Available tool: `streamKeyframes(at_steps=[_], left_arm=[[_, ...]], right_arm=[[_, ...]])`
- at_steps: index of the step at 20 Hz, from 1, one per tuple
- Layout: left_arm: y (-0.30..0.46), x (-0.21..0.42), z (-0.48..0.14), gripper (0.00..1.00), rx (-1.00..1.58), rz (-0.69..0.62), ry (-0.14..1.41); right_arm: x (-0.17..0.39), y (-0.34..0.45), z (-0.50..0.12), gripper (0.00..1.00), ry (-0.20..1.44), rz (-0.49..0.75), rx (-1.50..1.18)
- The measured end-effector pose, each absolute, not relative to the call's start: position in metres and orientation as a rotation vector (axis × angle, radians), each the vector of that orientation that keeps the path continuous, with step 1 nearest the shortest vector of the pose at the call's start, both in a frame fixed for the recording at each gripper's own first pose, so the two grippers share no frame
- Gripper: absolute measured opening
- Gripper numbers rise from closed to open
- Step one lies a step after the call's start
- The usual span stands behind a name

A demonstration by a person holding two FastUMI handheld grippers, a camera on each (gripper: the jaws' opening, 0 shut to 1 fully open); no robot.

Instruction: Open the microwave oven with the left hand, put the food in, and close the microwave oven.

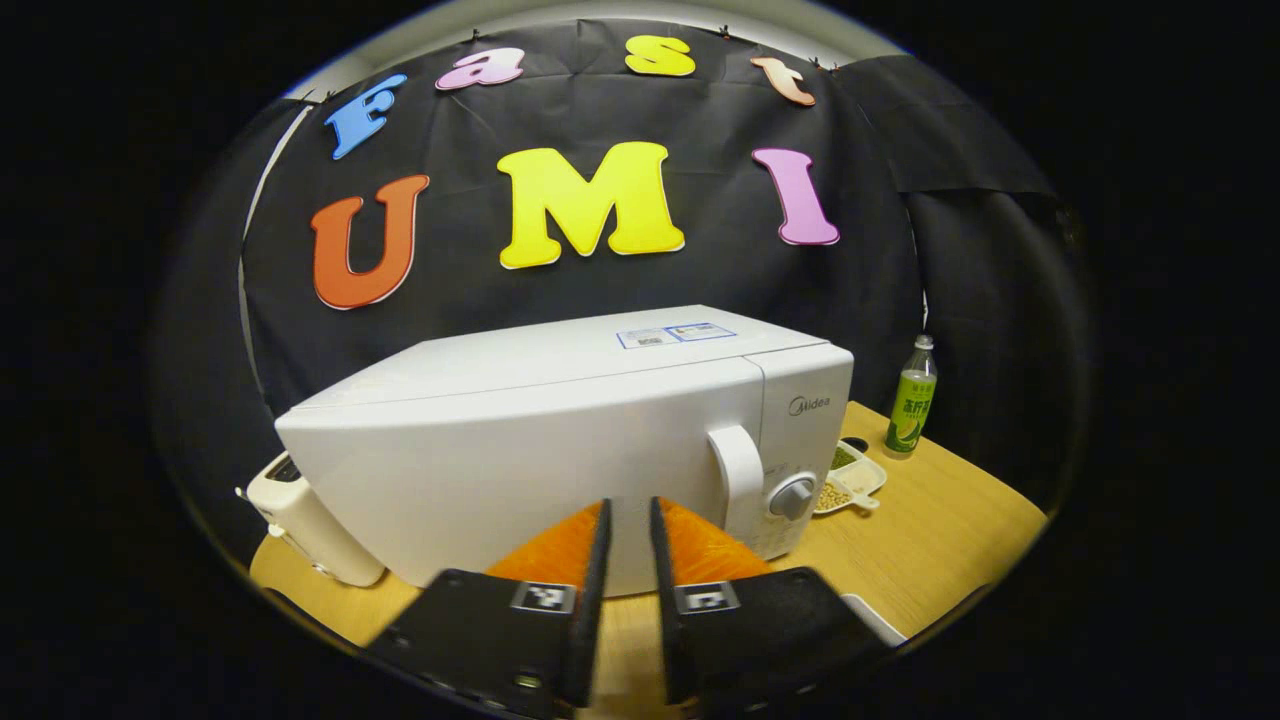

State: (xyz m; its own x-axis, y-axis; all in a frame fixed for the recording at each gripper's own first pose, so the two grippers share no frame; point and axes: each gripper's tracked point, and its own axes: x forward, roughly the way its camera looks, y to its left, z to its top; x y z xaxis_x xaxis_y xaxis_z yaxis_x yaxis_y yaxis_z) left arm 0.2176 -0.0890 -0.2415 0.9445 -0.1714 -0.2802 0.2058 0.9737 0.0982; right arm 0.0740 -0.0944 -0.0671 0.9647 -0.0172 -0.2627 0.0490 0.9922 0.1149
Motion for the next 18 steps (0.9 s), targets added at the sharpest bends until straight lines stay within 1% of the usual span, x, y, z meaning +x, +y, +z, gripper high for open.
streamKeyframes(at_steps=[1,2,4,8,9,10,12,13,14,15,18], left_arm=[[-0.086,0.213,-0.242,0.65,0.124,-0.187,0.283],[-0.081,0.209,-0.237,0.97,0.125,-0.177,0.275],[-0.074,0.204,-0.223,0.96,0.152,-0.148,0.242],[-0.070,0.188,-0.209,0.97,0.160,-0.119,0.235],[-0.069,0.184,-0.206,0.96,0.163,-0.112,0.234],[-0.070,0.180,-0.203,0.96,0.164,-0.111,0.238],[-0.075,0.169,-0.198,0.96,0.165,-0.109,0.260],[-0.074,0.165,-0.189,0.96,0.172,-0.102,0.246],[-0.075,0.160,-0.181,0.96,0.172,-0.105,0.240],[-0.074,0.154,-0.173,0.96,0.171,-0.101,0.236],[-0.071,0.133,-0.140,0.96,0.127,-0.126,0.206]], right_arm=[[0.074,-0.094,-0.069,0.91,0.263,-0.019,0.127],[0.073,-0.095,-0.072,0.98,0.263,-0.008,0.130],[0.074,-0.098,-0.075,0.98,0.262,0.009,0.134],[0.070,-0.103,-0.079,0.98,0.258,0.053,0.131],[0.069,-0.105,-0.077,0.91,0.244,0.055,0.128],[0.068,-0.109,-0.074,0.98,0.229,0.051,0.129],[0.065,-0.111,-0.072,0.98,0.203,0.052,0.147],[0.063,-0.111,-0.071,0.98,0.191,0.051,0.159],[0.060,-0.110,-0.070,0.91,0.184,0.049,0.167],[0.058,-0.112,-0.068,0.98,0.168,0.035,0.170],[0.049,-0.113,-0.063,0.98,0.136,-0.030,0.173]])
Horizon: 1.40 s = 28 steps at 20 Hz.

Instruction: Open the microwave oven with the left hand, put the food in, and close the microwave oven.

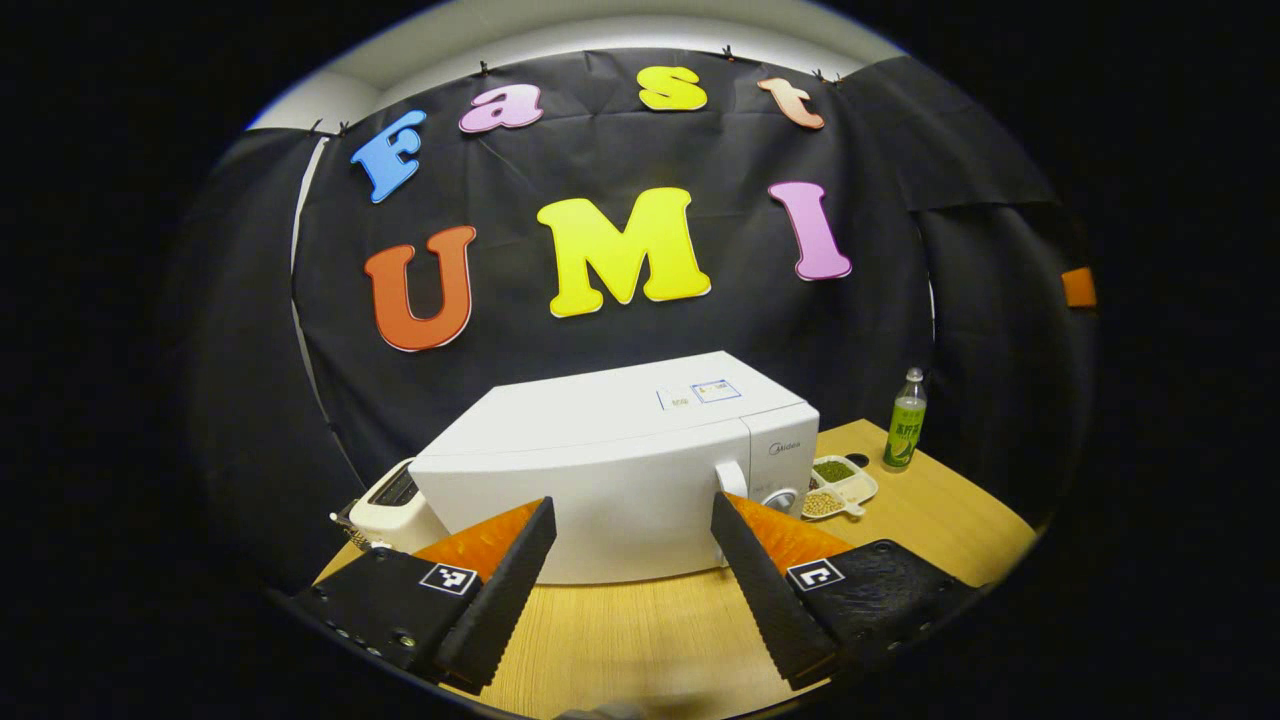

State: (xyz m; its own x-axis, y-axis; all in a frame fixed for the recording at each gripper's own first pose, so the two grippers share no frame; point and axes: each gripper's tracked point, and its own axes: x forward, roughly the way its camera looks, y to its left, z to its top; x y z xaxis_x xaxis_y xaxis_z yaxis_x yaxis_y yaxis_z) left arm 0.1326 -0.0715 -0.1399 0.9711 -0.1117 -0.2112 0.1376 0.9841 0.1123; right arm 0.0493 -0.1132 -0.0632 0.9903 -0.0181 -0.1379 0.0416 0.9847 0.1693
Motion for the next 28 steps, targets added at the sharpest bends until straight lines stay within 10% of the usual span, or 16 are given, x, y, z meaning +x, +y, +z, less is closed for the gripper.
streamKeyframes(at_steps=[28], left_arm=[[0.049,-0.007,0.015,0.96,0.007,0.016,0.019]], right_arm=[[-0.023,-0.006,0.012,0.91,0.029,-0.036,0.073]])
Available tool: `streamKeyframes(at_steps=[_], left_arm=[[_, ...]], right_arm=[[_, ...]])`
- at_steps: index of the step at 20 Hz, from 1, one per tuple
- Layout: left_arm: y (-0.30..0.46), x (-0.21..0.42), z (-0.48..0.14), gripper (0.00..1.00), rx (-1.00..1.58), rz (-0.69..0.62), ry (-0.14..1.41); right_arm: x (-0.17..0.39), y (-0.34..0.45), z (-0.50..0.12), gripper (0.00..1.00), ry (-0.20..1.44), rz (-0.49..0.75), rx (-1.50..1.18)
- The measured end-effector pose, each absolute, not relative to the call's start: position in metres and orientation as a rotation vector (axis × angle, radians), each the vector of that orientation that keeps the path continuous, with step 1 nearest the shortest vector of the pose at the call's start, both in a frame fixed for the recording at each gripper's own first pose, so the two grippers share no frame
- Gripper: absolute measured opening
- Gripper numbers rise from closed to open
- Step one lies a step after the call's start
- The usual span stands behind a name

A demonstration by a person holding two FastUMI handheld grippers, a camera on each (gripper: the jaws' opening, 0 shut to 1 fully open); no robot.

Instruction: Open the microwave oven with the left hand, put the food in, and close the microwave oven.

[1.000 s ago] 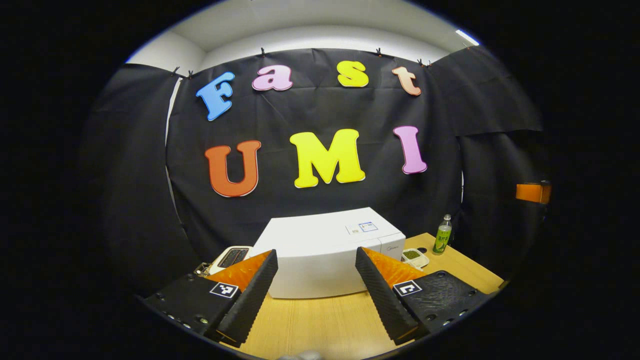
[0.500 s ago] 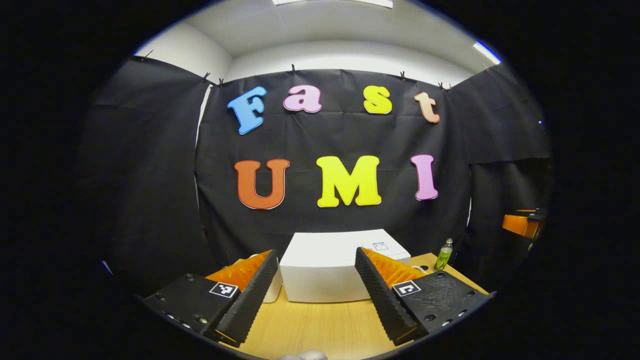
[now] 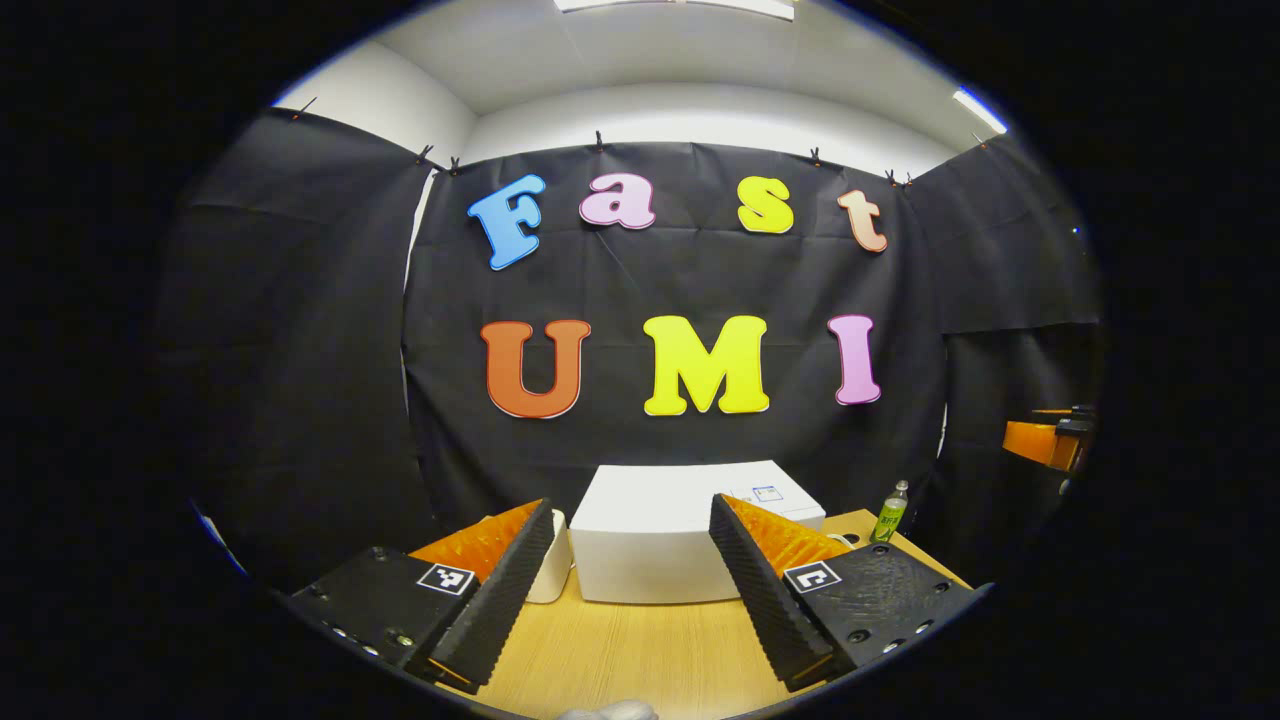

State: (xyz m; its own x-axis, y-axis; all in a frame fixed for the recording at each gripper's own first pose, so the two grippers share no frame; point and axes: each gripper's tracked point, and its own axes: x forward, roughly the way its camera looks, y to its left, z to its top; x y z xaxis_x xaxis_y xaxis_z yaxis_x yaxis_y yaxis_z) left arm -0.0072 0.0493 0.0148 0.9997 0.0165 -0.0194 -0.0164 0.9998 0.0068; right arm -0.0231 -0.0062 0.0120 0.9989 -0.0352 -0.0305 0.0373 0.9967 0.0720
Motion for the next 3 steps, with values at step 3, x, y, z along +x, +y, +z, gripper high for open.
streamKeyframes(at_steps=[3], left_arm=[[0.0434,-0.0086,0.0160,0.96,0.003,-0.001,0.020]], right_arm=[[-0.0226,-0.0058,0.0104,0.91,0.031,-0.036,0.076]])
